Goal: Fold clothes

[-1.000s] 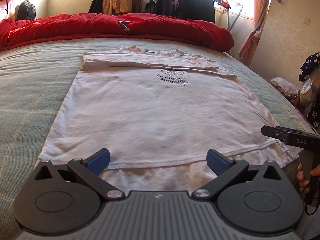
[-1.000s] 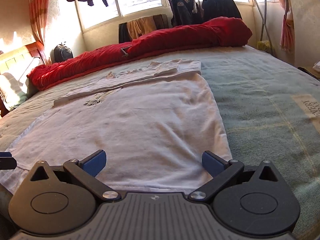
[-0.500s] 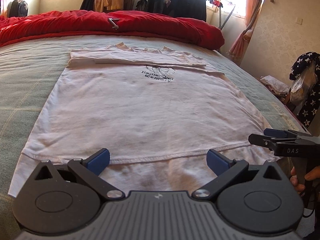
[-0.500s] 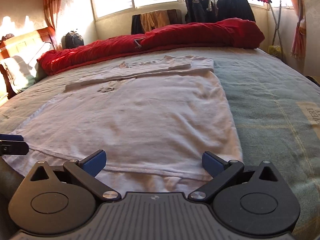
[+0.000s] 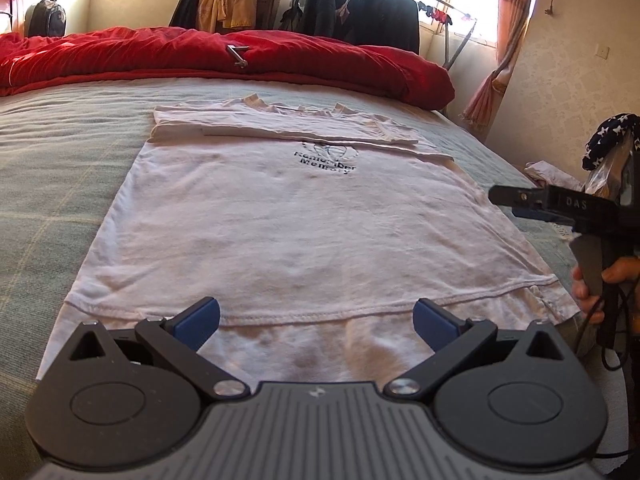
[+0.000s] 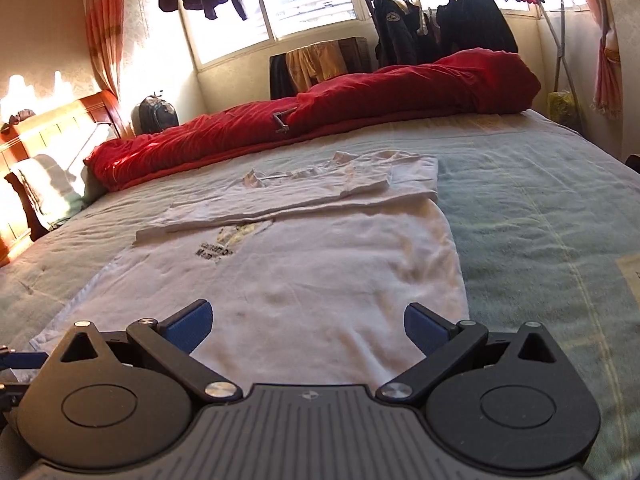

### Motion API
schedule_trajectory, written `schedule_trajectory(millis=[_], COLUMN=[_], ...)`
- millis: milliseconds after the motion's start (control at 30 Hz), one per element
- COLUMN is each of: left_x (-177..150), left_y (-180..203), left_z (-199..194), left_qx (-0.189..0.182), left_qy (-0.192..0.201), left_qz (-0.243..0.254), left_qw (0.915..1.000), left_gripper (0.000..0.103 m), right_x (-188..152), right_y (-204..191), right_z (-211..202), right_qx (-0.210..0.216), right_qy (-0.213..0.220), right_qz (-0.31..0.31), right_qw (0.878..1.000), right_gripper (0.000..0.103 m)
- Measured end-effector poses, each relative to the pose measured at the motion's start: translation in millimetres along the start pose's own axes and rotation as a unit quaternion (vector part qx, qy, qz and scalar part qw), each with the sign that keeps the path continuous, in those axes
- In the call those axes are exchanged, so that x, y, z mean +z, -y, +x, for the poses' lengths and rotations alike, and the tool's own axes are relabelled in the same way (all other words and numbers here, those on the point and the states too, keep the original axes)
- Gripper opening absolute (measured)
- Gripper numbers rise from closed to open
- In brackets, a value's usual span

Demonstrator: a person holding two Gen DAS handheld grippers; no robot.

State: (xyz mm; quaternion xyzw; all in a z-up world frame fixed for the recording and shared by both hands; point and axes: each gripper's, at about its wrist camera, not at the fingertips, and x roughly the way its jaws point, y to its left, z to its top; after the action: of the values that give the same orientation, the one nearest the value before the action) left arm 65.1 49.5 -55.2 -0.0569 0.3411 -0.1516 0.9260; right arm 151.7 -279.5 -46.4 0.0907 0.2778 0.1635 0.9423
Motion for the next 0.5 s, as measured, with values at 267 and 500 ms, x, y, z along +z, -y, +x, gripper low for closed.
schedule_trajectory(millis=[267, 500], left_x=[0, 2], left_y=[-11, -18], left_z=[-5, 2], left_qx=[0.017, 0.010], left_qy=[0.003, 0.004], left_qz=[-0.006, -0.010], left_qw=[0.9998, 0.9999], left_gripper=[0.102, 0.102], right_x=[42, 35], right_y=[36, 41], right_z=[88, 54], right_qx=[0.008, -0.023], right_qy=[-0.055, -0.049], right_qz=[0.054, 0.059], right_qw=[0.997, 0.997], right_gripper=[0.103, 0.103])
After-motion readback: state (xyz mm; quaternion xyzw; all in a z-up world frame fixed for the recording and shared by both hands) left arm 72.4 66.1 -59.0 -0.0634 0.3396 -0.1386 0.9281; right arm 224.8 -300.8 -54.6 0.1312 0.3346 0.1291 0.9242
